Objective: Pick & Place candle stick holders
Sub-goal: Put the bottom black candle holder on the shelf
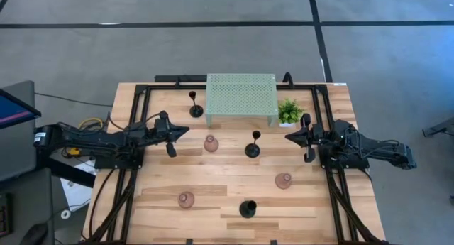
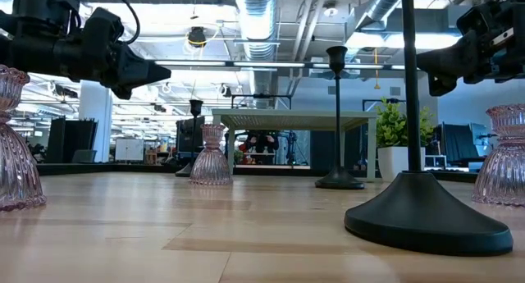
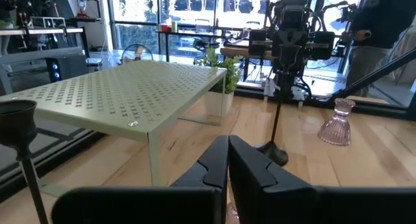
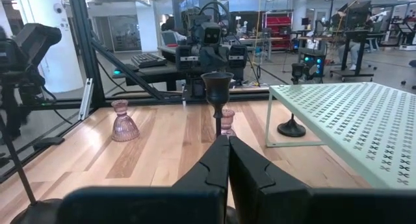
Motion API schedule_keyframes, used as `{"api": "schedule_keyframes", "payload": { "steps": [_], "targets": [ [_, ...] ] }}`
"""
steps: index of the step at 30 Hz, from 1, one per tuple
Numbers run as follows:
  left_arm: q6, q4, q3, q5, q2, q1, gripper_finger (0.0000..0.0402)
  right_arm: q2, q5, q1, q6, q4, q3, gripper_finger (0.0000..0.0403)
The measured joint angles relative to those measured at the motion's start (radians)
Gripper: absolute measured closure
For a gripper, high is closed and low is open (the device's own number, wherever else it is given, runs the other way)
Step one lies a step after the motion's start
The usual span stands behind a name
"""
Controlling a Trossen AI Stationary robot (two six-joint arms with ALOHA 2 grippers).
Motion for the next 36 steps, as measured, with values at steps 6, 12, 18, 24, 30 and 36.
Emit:
{"api": "schedule_keyframes", "payload": {
  "steps": [6,12,18,24,30,36],
  "targets": [
    [-0.002,0.001,0.000,0.000,0.000,0.000,0.0389,0.000,0.000,0.000,0.000,0.000,0.000,0.0403],
    [0.013,0.002,0.000,-0.001,0.000,0.000,0.0389,0.000,0.000,0.000,0.000,0.000,0.000,0.0403],
    [0.013,0.006,0.000,-0.003,0.000,0.000,0.0389,0.000,0.000,0.000,0.000,-0.001,0.001,0.0403],
    [0.009,0.009,0.000,-0.003,0.000,0.000,0.0389,0.000,0.000,0.000,0.000,-0.001,0.001,0.0403],
    [0.009,0.009,0.000,-0.003,0.000,0.000,0.0389,0.000,0.000,0.000,0.000,-0.001,0.001,0.0403],
    [0.009,0.009,0.000,-0.002,0.000,0.000,0.0389,0.000,0.000,0.000,0.000,-0.001,0.002,0.0403]
  ]
}}
